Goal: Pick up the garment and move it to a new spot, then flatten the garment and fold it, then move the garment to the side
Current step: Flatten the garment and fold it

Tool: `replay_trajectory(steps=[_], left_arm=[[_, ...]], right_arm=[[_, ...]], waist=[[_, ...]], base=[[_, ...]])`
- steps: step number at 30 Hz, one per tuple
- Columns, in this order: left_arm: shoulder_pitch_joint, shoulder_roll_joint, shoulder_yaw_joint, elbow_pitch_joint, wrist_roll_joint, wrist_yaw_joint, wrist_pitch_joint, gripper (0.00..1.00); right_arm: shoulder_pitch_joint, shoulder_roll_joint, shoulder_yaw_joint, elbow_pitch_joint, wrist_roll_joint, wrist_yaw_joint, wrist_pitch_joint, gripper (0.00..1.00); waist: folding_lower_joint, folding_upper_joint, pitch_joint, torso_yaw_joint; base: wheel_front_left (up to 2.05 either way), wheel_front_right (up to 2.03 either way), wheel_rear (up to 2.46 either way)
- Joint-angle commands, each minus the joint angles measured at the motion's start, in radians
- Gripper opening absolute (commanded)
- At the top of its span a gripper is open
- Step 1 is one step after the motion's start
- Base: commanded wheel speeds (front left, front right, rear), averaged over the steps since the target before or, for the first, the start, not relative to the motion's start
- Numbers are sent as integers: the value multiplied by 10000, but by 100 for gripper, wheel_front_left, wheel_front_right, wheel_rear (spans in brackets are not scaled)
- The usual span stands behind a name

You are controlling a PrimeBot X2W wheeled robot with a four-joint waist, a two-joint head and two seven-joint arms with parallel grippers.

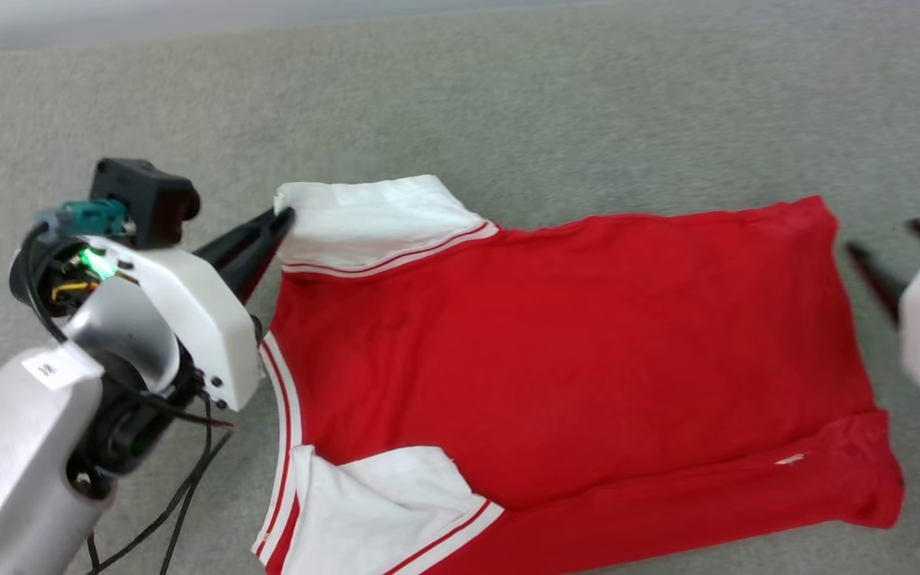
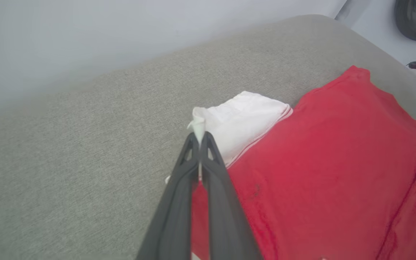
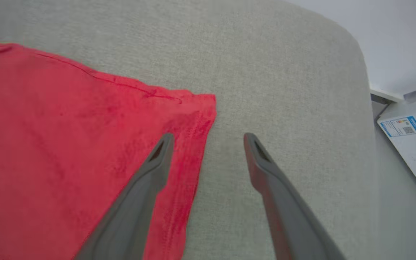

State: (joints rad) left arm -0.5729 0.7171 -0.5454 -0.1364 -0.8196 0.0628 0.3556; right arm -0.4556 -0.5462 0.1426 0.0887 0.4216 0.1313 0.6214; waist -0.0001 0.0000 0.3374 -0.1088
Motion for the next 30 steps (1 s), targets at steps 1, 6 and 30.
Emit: replay_trajectory(steps=[1, 6, 30], left_arm=[[138, 28, -7, -181, 91, 74, -80, 0], [409, 29, -92, -1080, 241, 321, -168, 0], [589, -557, -453, -1550, 574, 473, -868, 0]], right_arm=[[-249, -97, 34, 181, 48, -12, 73, 100], [-1183, -512, 226, 1151, 179, -12, 514, 100], [-1712, -632, 1148, 3754, -61, -11, -58, 0]], waist=[[1, 0, 278, 275], [1, 0, 756, 702], [1, 0, 1302, 1555]], base=[[0, 0, 0], [0, 0, 0], [0, 0, 0]])
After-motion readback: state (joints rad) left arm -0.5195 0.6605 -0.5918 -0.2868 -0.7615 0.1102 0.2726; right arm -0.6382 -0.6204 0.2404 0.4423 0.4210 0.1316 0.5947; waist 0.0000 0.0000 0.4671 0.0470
